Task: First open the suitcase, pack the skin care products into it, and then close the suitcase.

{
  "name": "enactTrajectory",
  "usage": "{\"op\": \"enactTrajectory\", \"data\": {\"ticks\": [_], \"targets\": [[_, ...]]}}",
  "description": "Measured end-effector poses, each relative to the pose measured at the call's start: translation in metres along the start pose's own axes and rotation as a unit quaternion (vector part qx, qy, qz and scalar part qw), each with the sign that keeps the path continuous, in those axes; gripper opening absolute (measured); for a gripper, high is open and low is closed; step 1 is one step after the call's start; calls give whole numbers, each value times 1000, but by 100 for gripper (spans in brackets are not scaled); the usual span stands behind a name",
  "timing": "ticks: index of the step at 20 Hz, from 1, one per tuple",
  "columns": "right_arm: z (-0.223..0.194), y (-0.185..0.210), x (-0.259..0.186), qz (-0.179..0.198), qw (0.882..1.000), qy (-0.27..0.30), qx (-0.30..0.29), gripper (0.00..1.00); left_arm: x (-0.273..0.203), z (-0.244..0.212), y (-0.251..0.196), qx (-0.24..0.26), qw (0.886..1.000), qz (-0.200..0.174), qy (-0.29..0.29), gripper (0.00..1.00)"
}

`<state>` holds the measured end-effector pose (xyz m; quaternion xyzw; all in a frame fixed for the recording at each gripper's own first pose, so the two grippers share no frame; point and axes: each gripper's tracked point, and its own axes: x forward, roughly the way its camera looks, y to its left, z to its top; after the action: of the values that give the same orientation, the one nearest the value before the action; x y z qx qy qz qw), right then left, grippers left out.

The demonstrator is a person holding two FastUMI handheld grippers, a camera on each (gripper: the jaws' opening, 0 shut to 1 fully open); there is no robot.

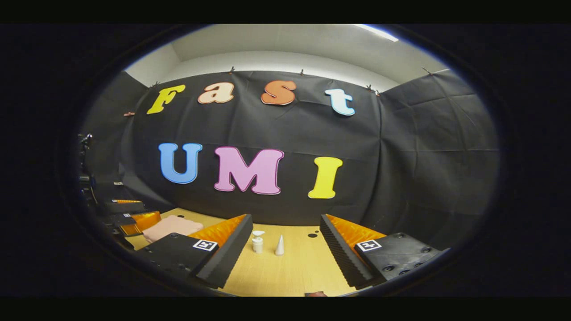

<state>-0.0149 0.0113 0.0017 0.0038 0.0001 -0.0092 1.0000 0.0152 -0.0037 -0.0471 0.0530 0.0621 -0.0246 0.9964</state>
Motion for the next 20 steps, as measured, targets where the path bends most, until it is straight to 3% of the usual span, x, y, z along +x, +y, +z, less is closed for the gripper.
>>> {"op": "enactTrajectory", "data": {"ticks": [4, 8, 16, 20], "targets": [[-3, -4, -9, -14, 1000, 5, -14, 97, 19, -43, -9, -37, 997, -39, 61, 96], [-9, -5, -15, -21, 999, 13, -28, 97, 45, -98, -18, -118, 976, -77, 163, 96], [-29, -11, 16, -1, 999, 33, -30, 96, 113, -183, 7, -132, 940, -47, 312, 95], [-46, -22, 50, 11, 998, 53, -9, 97, 150, -217, 21, -91, 930, -18, 356, 95]]}}
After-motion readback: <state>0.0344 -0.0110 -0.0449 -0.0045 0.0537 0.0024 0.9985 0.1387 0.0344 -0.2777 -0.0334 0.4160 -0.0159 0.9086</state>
